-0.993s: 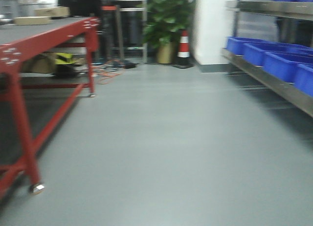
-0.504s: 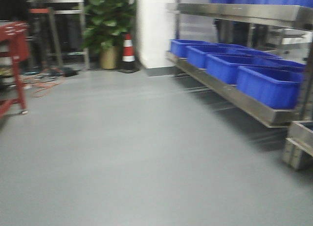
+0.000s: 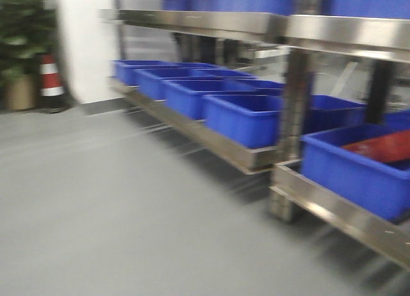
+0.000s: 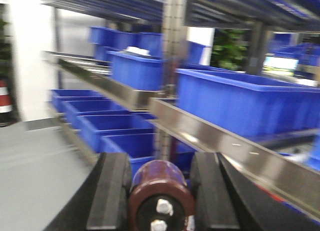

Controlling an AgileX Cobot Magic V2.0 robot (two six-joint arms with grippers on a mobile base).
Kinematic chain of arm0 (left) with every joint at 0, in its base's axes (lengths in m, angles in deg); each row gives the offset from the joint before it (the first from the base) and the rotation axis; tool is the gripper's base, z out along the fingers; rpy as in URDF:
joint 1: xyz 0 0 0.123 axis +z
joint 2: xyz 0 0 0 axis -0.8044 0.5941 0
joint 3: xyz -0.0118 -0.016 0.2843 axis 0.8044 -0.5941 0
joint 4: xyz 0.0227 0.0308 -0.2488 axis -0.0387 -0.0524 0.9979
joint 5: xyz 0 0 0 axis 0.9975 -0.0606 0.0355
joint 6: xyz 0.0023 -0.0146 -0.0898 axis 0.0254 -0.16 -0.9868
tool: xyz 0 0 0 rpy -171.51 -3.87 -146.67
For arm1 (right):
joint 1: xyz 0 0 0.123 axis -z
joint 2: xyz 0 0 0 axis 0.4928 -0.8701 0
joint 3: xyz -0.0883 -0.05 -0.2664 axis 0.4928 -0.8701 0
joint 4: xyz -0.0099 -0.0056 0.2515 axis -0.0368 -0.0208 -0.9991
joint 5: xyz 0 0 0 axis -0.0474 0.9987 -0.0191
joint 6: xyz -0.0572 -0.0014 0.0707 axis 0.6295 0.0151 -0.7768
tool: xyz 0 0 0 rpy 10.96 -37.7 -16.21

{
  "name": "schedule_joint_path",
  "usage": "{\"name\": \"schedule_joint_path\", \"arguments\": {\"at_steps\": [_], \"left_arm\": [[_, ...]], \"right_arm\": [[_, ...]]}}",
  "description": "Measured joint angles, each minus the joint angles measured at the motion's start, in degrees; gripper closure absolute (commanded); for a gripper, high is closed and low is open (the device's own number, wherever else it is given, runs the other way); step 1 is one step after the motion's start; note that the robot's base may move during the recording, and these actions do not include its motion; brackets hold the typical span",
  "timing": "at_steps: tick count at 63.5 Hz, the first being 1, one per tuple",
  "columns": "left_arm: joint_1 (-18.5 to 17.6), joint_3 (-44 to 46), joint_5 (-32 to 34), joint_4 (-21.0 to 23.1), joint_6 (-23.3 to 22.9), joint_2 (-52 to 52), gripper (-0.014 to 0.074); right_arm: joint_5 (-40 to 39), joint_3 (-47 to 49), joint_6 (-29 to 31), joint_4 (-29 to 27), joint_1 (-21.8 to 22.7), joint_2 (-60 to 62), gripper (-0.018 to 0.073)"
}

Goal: Place cylindrical capacitor in blue bin on shelf
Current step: 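Drive the base to the shelf of blue bins holding both capacitors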

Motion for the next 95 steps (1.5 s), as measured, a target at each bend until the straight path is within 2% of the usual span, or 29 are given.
{"name": "schedule_joint_path", "arguments": {"at_steps": [95], "left_arm": [[0.0,0.0,0.0,0.0,0.0,0.0,0.0708]], "right_arm": [[0.0,0.0,0.0,0.0,0.0,0.0,0.0727]]}}
